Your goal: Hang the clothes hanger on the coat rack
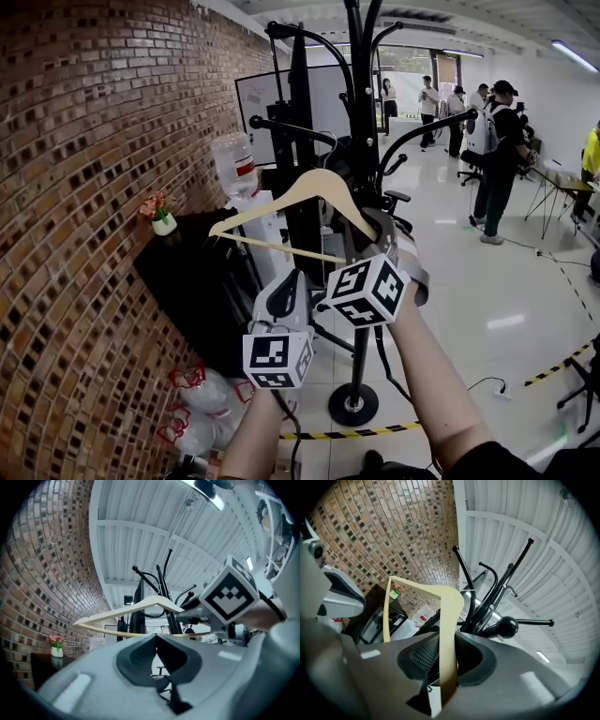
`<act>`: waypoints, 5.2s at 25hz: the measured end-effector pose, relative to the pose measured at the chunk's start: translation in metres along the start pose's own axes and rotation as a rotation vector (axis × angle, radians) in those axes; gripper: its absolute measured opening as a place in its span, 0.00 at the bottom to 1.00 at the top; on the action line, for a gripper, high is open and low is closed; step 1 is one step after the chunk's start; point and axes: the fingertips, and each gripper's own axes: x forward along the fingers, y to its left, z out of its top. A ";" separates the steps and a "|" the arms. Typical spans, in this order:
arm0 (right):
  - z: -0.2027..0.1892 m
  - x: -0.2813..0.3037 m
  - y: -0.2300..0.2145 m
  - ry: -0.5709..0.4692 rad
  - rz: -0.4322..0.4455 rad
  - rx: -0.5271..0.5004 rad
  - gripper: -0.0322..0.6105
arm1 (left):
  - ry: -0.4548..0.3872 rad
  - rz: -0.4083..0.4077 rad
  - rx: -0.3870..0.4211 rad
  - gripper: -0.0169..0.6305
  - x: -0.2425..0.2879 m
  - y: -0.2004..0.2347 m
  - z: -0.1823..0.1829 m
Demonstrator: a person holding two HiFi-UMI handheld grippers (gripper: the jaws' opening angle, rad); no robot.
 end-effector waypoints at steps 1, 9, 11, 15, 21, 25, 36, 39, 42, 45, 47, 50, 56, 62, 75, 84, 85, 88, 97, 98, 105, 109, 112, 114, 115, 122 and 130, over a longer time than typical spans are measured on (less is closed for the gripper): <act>-0.004 0.000 0.001 0.005 0.000 -0.005 0.20 | 0.003 0.001 -0.002 0.03 0.000 0.000 -0.001; -0.039 0.003 0.003 0.025 0.004 0.006 0.20 | 0.029 -0.007 -0.011 0.03 0.005 -0.010 -0.019; -0.046 0.004 0.004 0.029 0.008 0.008 0.20 | 0.038 -0.004 -0.017 0.03 0.006 -0.011 -0.024; -0.061 0.002 0.009 0.034 0.020 0.026 0.20 | 0.054 -0.005 -0.016 0.03 0.009 -0.013 -0.034; -0.077 0.000 0.017 0.028 0.039 0.030 0.20 | 0.076 -0.008 -0.019 0.03 0.011 -0.019 -0.047; -0.089 0.000 0.023 0.027 0.052 0.023 0.20 | 0.091 -0.015 -0.016 0.03 0.013 -0.024 -0.056; -0.090 0.000 0.026 -0.034 0.049 0.026 0.21 | 0.106 -0.003 -0.037 0.03 0.016 -0.030 -0.073; -0.089 -0.001 0.027 -0.051 0.044 0.030 0.21 | 0.108 -0.003 -0.037 0.03 0.017 -0.031 -0.075; -0.088 -0.001 0.028 -0.062 0.033 0.025 0.21 | 0.109 -0.002 -0.040 0.03 0.019 -0.030 -0.076; -0.087 0.000 0.028 -0.076 0.026 0.011 0.21 | 0.110 -0.002 -0.041 0.03 0.021 -0.029 -0.077; -0.087 -0.002 0.033 -0.087 0.040 0.007 0.23 | 0.111 0.000 -0.040 0.03 0.021 -0.028 -0.078; -0.084 -0.007 0.037 -0.118 0.047 -0.009 0.26 | 0.107 0.003 -0.036 0.03 0.020 -0.027 -0.078; -0.077 -0.019 0.025 -0.167 0.031 0.000 0.29 | 0.092 -0.003 -0.024 0.03 0.021 -0.031 -0.072; -0.066 -0.040 0.007 -0.219 0.022 0.046 0.33 | 0.069 -0.013 -0.016 0.03 0.019 -0.039 -0.058; -0.049 -0.097 -0.013 -0.341 -0.073 0.036 0.22 | 0.068 -0.016 -0.031 0.03 -0.004 -0.055 -0.051; -0.067 -0.138 -0.021 -0.344 -0.081 0.065 0.22 | 0.089 -0.027 -0.042 0.03 -0.018 -0.071 -0.044; -0.068 -0.143 -0.018 -0.346 -0.078 0.069 0.22 | 0.090 -0.030 -0.047 0.03 -0.019 -0.074 -0.045; -0.068 -0.158 -0.009 -0.365 -0.073 0.095 0.14 | 0.083 -0.051 -0.055 0.03 -0.023 -0.083 -0.051; -0.083 -0.173 0.028 -0.350 0.036 0.275 0.06 | 0.136 -0.032 -0.096 0.03 -0.042 -0.092 -0.062; -0.087 -0.175 0.035 -0.336 0.061 0.305 0.06 | 0.143 -0.030 -0.102 0.03 -0.045 -0.093 -0.065; -0.110 -0.187 0.078 -0.265 0.182 0.345 0.06 | 0.177 -0.044 -0.132 0.03 -0.064 -0.110 -0.097; -0.120 -0.187 0.093 -0.238 0.231 0.402 0.06 | 0.216 -0.048 -0.153 0.03 -0.070 -0.116 -0.109; -0.130 -0.185 0.100 -0.213 0.252 0.421 0.06 | 0.231 -0.045 -0.165 0.03 -0.074 -0.122 -0.121; -0.136 -0.183 0.105 -0.193 0.272 0.443 0.06 | 0.237 -0.053 -0.172 0.03 -0.076 -0.129 -0.126; -0.139 -0.181 0.107 -0.181 0.283 0.459 0.06 | 0.240 -0.058 -0.174 0.03 -0.078 -0.131 -0.128; -0.163 -0.174 0.122 -0.089 0.348 0.550 0.06 | 0.244 -0.052 -0.172 0.03 -0.083 -0.133 -0.134; -0.167 -0.168 0.129 -0.072 0.390 0.566 0.06 | 0.259 -0.048 -0.176 0.03 -0.079 -0.132 -0.137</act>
